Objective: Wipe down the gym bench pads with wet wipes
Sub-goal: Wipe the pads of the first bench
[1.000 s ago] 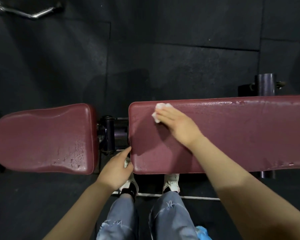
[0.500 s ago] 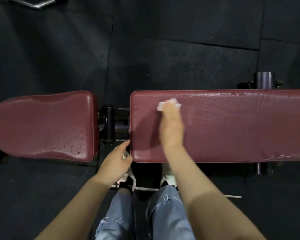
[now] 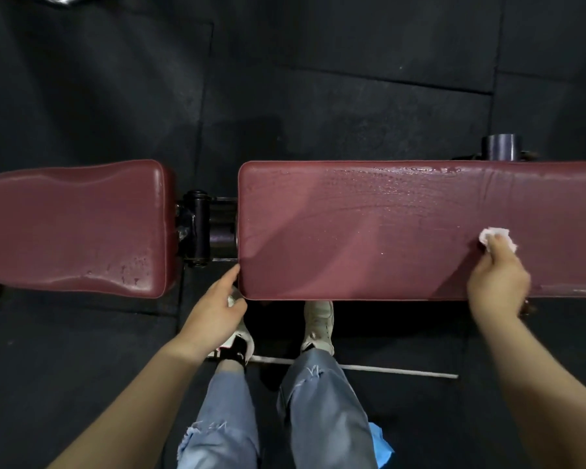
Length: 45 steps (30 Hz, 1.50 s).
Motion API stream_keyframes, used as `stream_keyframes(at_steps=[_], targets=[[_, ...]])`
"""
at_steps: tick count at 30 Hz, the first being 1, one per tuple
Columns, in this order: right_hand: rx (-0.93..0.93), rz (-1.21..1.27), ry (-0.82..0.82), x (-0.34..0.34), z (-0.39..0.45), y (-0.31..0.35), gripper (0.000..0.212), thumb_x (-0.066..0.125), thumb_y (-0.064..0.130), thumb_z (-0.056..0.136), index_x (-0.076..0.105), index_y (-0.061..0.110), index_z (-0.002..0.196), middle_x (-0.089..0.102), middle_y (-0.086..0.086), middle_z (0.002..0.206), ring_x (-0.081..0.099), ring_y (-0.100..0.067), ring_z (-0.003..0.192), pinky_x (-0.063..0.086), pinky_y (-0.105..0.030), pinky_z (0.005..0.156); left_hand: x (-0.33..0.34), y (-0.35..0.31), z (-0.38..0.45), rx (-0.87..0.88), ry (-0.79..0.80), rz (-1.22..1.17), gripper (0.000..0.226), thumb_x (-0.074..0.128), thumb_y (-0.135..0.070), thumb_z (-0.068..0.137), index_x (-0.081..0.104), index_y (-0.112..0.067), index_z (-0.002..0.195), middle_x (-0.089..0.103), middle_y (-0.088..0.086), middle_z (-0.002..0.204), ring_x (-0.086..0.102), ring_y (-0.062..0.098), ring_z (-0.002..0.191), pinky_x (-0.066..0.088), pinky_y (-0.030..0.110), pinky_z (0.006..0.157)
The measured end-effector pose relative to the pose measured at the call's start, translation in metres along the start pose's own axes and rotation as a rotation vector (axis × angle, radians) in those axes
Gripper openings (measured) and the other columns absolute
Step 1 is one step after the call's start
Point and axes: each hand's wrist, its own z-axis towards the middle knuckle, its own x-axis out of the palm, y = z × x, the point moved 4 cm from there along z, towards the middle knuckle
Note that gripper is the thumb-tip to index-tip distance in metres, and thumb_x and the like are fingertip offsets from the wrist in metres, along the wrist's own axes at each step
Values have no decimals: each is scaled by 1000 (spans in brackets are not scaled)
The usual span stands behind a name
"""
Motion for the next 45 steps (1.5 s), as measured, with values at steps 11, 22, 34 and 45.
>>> stream_keyframes(at_steps=[11, 22, 34, 45], targets=[[-1551, -55, 689, 122, -138, 215, 36, 40, 13, 103, 54, 11, 136, 43, -6, 149, 31, -19, 142, 15, -23, 118, 27, 19, -13, -122, -148, -282, 66, 47, -4, 94, 37, -39, 149, 55, -14, 130, 52, 0, 117, 37, 19, 96], [-45, 110, -21, 12, -23, -18, 31, 46, 23, 99, 62, 21, 125, 65, -10, 122, 61, -20, 108, 44, -14, 85, 48, 25, -18, -100, -113, -324, 79, 38, 2, 94, 17, -42, 155, 32, -16, 155, 35, 7, 140, 26, 27, 110], [-1035, 202, 584, 92, -117, 138, 36, 47, 23, 96, 61, 23, 129, 53, 10, 141, 46, -1, 129, 26, -12, 109, 40, 48, -18, 7, -106, -208, 84, 42, -2, 91, 27, -71, 136, 36, -30, 145, 36, 2, 138, 26, 34, 118], [-327, 176, -51, 74, -113, 74, 18, 43, 21, 97, 58, 24, 106, 58, 14, 100, 55, 4, 87, 43, -20, 79, 50, 49, -18, 19, -145, -368, 78, 39, 10, 93, 30, -41, 151, 40, -26, 143, 41, 5, 134, 35, 15, 94]])
